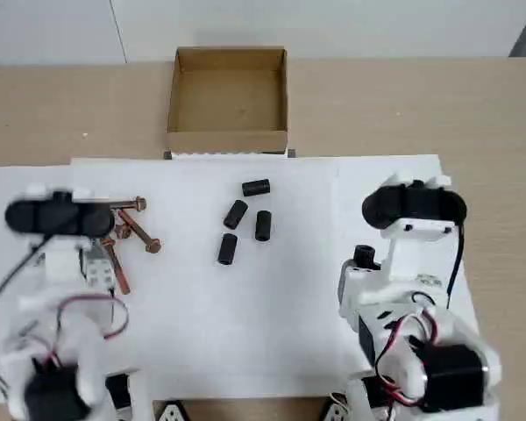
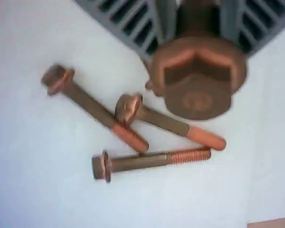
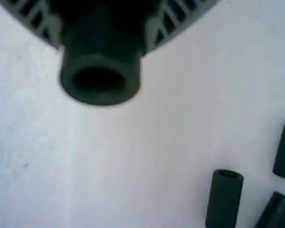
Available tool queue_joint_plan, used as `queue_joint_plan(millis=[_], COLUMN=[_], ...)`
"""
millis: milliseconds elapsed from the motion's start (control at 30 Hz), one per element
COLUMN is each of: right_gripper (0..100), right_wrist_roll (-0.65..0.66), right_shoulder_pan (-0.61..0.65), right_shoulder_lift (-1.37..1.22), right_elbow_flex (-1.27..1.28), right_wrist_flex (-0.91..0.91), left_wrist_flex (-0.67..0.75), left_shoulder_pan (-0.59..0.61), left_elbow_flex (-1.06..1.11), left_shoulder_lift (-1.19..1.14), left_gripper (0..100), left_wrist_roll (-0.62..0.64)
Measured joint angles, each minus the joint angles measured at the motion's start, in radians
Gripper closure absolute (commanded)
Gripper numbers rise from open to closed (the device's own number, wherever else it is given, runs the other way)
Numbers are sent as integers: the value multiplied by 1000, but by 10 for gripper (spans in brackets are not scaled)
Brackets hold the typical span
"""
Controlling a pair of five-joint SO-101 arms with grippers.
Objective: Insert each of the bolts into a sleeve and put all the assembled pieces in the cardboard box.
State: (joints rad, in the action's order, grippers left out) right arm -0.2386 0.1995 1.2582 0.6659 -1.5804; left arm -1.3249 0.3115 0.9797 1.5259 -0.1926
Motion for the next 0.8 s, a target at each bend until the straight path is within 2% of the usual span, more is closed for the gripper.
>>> queue_joint_plan(millis=[167, 367, 500, 800], right_gripper=[996, 996, 996, 996], right_wrist_roll=[0, 17, 44, 104], right_shoulder_pan=[-2, -2, 3, 213], right_shoulder_lift=[46, 89, 147, 374], right_elbow_flex=[127, 284, 408, 704], right_wrist_flex=[123, 282, 399, 646], left_wrist_flex=[11, 28, 103, 371], left_shoulder_pan=[-81, -233, -336, -462], left_elbow_flex=[160, 186, 216, 365], left_shoulder_lift=[265, 267, 262, 261], left_gripper=[994, 994, 994, 994], left_wrist_roll=[110, 371, 540, 612])
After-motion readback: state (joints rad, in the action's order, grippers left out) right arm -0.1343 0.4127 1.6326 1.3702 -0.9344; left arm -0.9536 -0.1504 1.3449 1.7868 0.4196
